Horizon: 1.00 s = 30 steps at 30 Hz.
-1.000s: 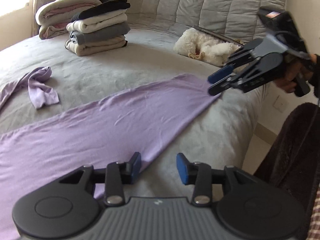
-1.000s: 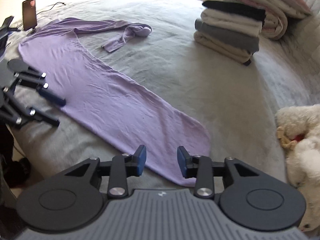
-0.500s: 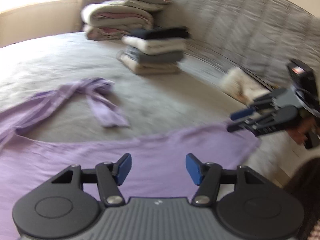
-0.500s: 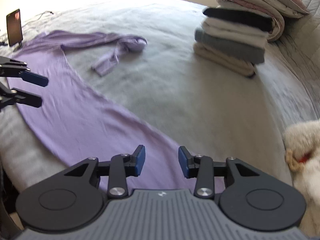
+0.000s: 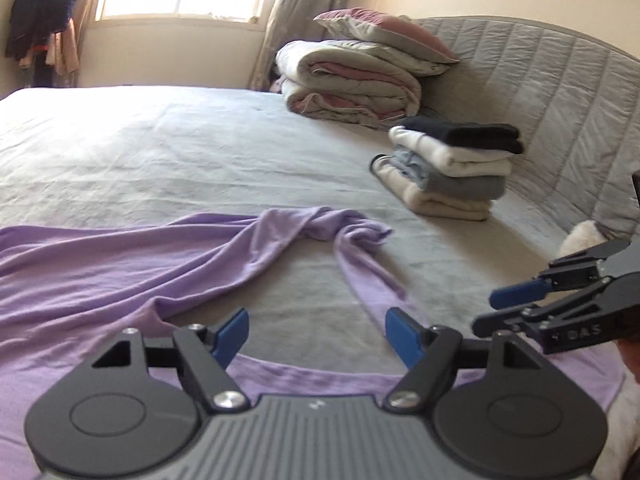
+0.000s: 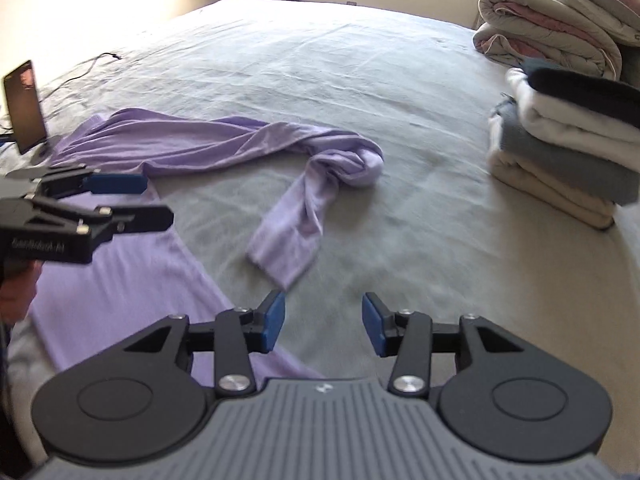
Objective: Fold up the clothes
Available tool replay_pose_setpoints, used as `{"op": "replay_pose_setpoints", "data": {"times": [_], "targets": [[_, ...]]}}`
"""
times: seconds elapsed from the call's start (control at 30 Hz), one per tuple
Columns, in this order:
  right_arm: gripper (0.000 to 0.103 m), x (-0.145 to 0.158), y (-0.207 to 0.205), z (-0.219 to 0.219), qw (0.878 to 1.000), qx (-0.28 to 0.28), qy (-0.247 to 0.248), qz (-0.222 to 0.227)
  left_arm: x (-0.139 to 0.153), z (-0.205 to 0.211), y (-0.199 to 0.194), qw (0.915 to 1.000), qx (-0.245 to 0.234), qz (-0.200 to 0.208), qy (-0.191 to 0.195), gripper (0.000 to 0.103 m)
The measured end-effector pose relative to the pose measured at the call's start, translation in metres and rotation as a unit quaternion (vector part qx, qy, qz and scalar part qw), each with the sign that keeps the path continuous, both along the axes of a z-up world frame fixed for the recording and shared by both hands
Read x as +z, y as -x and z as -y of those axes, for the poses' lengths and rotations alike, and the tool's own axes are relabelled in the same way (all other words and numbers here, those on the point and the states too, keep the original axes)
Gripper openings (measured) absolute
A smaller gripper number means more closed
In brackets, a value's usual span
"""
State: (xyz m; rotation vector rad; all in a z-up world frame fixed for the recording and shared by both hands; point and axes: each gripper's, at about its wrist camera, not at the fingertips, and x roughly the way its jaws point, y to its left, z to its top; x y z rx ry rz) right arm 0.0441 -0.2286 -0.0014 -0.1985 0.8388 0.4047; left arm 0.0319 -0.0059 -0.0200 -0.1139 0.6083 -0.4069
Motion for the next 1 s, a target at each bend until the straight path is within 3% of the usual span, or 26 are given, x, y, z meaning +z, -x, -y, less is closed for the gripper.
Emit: {"op": "replay_pose_setpoints", "data": {"times": [0.13, 0.2, 0.27, 0.3, 0.43, 0.67, 0.87, 1.0], "targets": [[0.045, -0.014, -0.026, -0.02, 1.0, -0.015, 0.003, -0.002, -0.008, -0.008, -0.009, 0.9999, 0.01, -0.009, 0.0, 0.075], [0.031, -0.021, -0.035, -0.027, 1.0, -0.025, 0.008, 0.0, -0.012, -0.01, -0.011, 0.9998, 0.014, -0.014, 0.003, 0.075], [0.005, -0.026, -0.041, -0.03, 0.999, -0.034, 0.014, 0.001, -0.017, -0.009, -0.014, 0.9997, 0.016, -0.016, -0.002, 0.075], [0.001, -0.027, -0.043, -0.029, 0.999, -0.039, 0.012, 0.003, -0.021, -0.008, -0.015, 0.9996, 0.02, -0.02, -0.006, 0.075], [0.001, -0.024, -0.047, -0.017, 0.994, -0.091, 0.053, 0.023, -0.027, -0.009, -0.019, 0.9992, 0.03, -0.023, -0.009, 0.075], [0.001, -0.016, -0.063, 0.035, 0.97, -0.194, 0.116, 0.089, -0.034, -0.001, -0.014, 0.9989, 0.034, -0.002, -0.033, 0.077], [0.001, -0.005, -0.073, 0.074, 0.952, -0.25, 0.117, 0.132, -0.034, 0.002, -0.013, 0.9985, 0.034, 0.003, -0.042, 0.077], [0.001, -0.008, -0.074, 0.094, 0.945, -0.269, 0.127, 0.135, -0.035, 0.003, -0.012, 0.9982, 0.034, 0.005, -0.049, 0.078]]}}
